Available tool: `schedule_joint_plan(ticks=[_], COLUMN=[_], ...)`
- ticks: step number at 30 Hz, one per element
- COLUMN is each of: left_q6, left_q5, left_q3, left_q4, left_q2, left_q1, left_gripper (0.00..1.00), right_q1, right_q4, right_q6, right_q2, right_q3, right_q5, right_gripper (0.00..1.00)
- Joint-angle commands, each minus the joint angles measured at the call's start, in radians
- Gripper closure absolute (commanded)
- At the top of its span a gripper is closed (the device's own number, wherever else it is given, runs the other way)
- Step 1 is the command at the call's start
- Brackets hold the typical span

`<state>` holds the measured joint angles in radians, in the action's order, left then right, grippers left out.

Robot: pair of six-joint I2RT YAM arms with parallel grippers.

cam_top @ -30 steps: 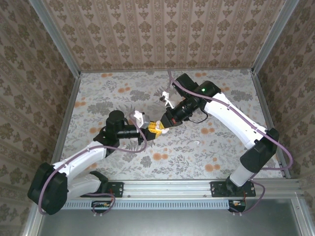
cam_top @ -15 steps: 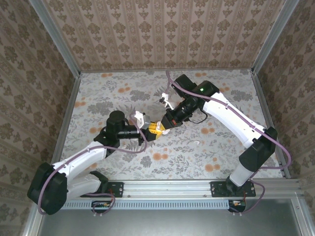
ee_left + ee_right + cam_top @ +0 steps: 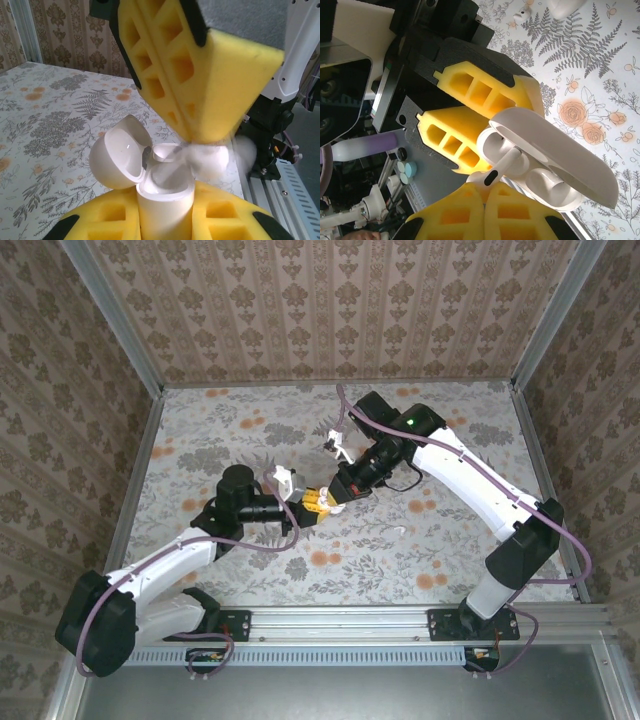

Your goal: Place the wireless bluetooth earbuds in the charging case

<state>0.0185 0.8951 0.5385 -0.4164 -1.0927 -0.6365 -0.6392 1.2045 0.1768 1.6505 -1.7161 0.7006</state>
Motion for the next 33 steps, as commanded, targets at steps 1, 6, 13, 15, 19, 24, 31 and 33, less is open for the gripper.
schedule_joint_plan(ticks=[1, 6, 13, 15, 19, 24, 31, 33], left_q6=[-0.015, -0.031, -0.018, -0.005, 0.025, 0.061, 0.089, 0.094], left_q5=[0.039, 0.013, -0.001, -0.008, -0.015, -0.03, -0.052, -0.062], left_q3=[0.04, 0.052, 0.061, 0.057, 0.061, 0.066, 0.06, 0.058], left_q4=[-0.025, -0.005, 0.011, 0.015, 0.048, 0.103, 0.157, 0.17], left_q2=[0.02, 0.004, -0.033, -0.036, -0.035, -0.012, 0.039, 0.053], left_q1=[-0.014, -0.014, -0.013, -0.012, -0.012, -0.004, 0.037, 0.051], left_gripper=[1.0, 1.0, 1.0, 1.0, 1.0, 1.0, 1.0, 1.0], right_q1=[-0.001, 0.002, 0.019, 0.024, 0.038, 0.073, 0.145, 0.164], right_q4=[0.015, 0.0, -0.027, -0.028, -0.028, -0.052, -0.125, -0.155], right_q6=[-0.023, -0.013, -0.007, -0.008, -0.01, 0.004, 0.051, 0.068], right_q2=[-0.001, 0.008, 0.001, -0.007, -0.026, -0.071, -0.134, -0.146], right_q3=[-0.03, -0.02, 0.011, 0.014, 0.019, 0.018, 0.03, 0.047], right_q5=[-0.046, -0.084, -0.124, -0.139, -0.148, -0.148, -0.195, -0.226], right_gripper=[0.96, 0.96, 0.96, 0.96, 0.96, 0.96, 0.96, 0.96])
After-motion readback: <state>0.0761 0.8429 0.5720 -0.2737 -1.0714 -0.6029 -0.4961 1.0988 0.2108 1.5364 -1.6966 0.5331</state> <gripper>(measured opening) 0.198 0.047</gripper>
